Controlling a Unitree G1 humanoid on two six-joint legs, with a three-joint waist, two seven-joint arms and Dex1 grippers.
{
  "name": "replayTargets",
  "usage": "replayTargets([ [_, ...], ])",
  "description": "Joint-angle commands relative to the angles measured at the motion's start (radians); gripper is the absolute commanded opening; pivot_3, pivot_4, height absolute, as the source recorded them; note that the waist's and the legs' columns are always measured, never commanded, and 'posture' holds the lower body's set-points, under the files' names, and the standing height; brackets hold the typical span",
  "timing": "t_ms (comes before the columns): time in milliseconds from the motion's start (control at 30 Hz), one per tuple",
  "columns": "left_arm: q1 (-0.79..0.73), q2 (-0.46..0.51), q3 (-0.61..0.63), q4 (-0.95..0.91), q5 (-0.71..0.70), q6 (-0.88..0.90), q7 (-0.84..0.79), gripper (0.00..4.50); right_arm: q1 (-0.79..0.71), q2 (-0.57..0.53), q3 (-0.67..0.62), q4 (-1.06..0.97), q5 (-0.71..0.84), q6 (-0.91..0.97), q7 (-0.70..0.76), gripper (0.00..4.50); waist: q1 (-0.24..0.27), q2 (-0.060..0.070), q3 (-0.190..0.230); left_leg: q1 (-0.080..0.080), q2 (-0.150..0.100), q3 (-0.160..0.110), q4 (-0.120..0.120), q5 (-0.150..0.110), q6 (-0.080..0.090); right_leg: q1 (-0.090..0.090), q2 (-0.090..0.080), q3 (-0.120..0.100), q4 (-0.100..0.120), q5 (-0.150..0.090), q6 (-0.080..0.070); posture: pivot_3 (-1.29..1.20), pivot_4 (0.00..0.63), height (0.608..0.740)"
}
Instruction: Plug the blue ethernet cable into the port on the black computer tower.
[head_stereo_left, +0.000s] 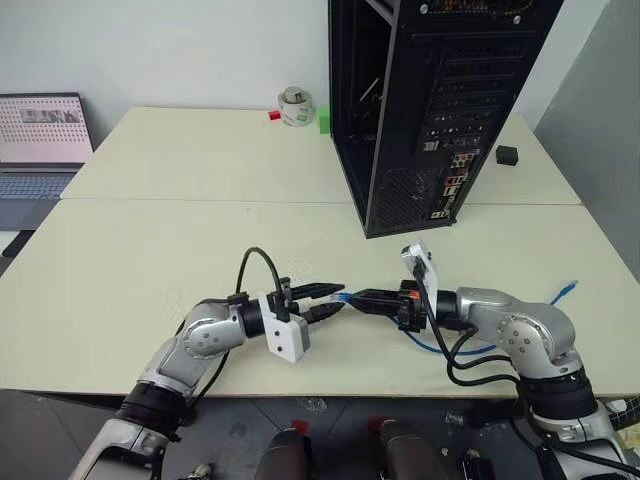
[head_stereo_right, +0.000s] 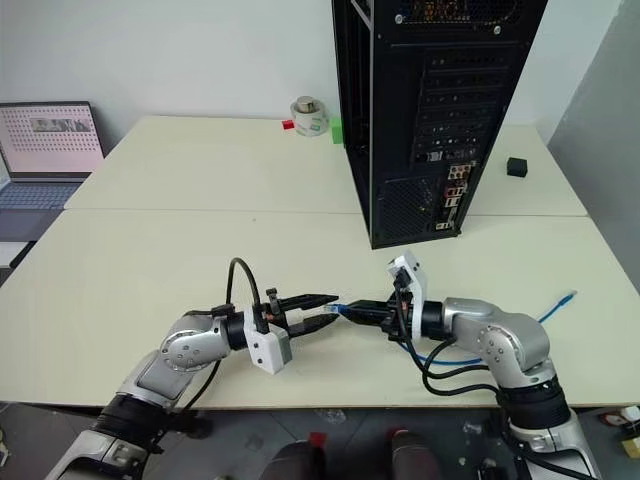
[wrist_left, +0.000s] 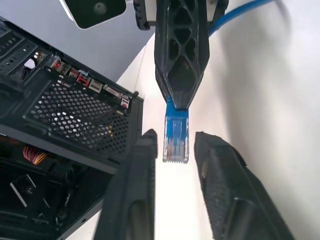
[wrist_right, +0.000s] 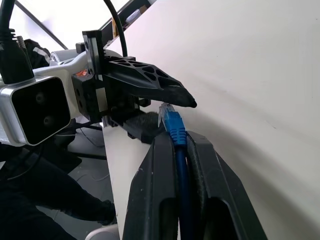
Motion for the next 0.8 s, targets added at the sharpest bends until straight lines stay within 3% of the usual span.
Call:
replayTargets([
  [33, 0.009, 0.001, 0.003, -0.046, -0.105, 0.128, -0.04, 2.23, -0.01, -0.011, -0.055, -0.024, 0.021, -0.009, -0.013, 0.0, 0.0, 0.0, 0.0, 0.0, 0.0, 0.0, 0.0, 0.0, 0.0, 0.0, 0.0, 0.0, 0.0, 0.0, 0.0, 0.0, 0.15, 0.74],
  [167, 0.006, -0.013, 0.026, -0.086, -0.194, 0.316, -0.072, 3.02, 0.011, -0.04, -0.149, -0.063, 0.009, -0.046, -0.061, 0.0, 0.0, 0.0, 0.0, 0.0, 0.0, 0.0, 0.0, 0.0, 0.0, 0.0, 0.0, 0.0, 0.0, 0.0, 0.0, 0.0, 0.15, 0.74],
  [267, -0.014, -0.053, 0.04, -0.165, -0.288, 0.528, -0.074, 3.02, 0.021, -0.049, -0.256, -0.083, -0.03, -0.1, -0.16, 0.0, 0.001, 0.0, 0.0, -0.001, 0.0, -0.001, 0.0, 0.0, 0.0, 0.0, 0.0, 0.0, 0.0, 0.0, 0.0, 0.0, 0.15, 0.74],
  [467, -0.078, -0.157, 0.037, -0.33, -0.396, 0.92, -0.025, 3.02, 0.025, -0.042, -0.276, -0.1, -0.25, -0.274, -0.375, 0.0, 0.0, 0.0, 0.0, -0.002, -0.001, -0.001, 0.001, 0.0, 0.0, 0.0, 0.0, -0.001, 0.0, 0.0, 0.0, 0.0, 0.15, 0.74],
  [633, -0.123, -0.258, 0.032, -0.408, -0.439, 1.11, 0.039, 3.02, 0.004, 0.003, -0.246, -0.073, -0.386, -0.385, -0.495, 0.0, -0.004, 0.0, 0.0, 0.0, 0.0, 0.0, 0.0, 0.0, 0.0, 0.0, 0.001, 0.001, 0.0, 0.0, 0.0, 0.0, 0.15, 0.74],
  [800, -0.167, -0.315, -0.003, -0.389, -0.341, 1.126, 0.118, 3.02, -0.043, 0.043, -0.225, 0.007, -0.482, -0.466, -0.57, 0.0, 0.0, 0.0, 0.0, 0.0, -0.001, 0.001, 0.0, 0.0, 0.0, 0.0, 0.002, 0.002, 0.0, 0.0, 0.0, 0.0, 0.15, 0.74],
])
